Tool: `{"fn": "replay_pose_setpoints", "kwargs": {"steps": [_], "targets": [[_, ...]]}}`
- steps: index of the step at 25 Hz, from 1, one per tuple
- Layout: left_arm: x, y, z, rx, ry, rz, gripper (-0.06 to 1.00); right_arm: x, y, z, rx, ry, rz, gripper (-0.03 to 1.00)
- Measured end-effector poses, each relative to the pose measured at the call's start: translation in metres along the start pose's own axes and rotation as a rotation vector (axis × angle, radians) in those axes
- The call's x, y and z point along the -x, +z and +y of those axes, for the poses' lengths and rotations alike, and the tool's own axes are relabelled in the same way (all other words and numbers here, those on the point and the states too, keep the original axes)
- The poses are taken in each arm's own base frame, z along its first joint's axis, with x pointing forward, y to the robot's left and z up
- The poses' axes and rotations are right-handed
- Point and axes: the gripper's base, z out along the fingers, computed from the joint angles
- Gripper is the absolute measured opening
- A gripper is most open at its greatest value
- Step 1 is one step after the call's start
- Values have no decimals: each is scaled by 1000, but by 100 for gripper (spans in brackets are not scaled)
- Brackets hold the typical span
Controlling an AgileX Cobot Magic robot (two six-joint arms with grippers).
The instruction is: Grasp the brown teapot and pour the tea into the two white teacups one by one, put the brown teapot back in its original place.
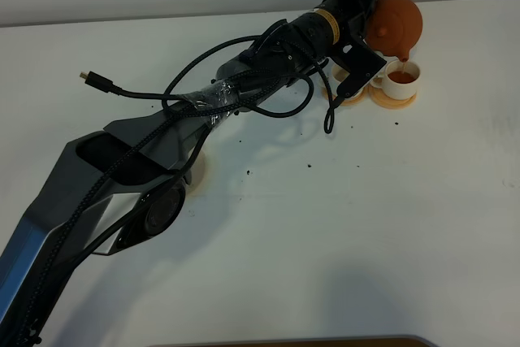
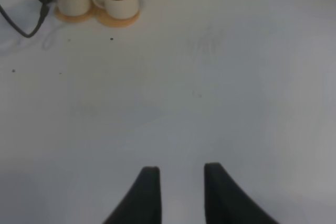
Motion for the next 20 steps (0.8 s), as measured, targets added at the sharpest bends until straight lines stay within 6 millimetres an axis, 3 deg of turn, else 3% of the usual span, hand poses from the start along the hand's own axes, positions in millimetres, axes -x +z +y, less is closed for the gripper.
{"fn": "replay_pose_setpoints", "kwargs": {"steps": [20], "targets": [[0,0,2,22,22,-4,14,0,0,0,0,0,0,24]]}}
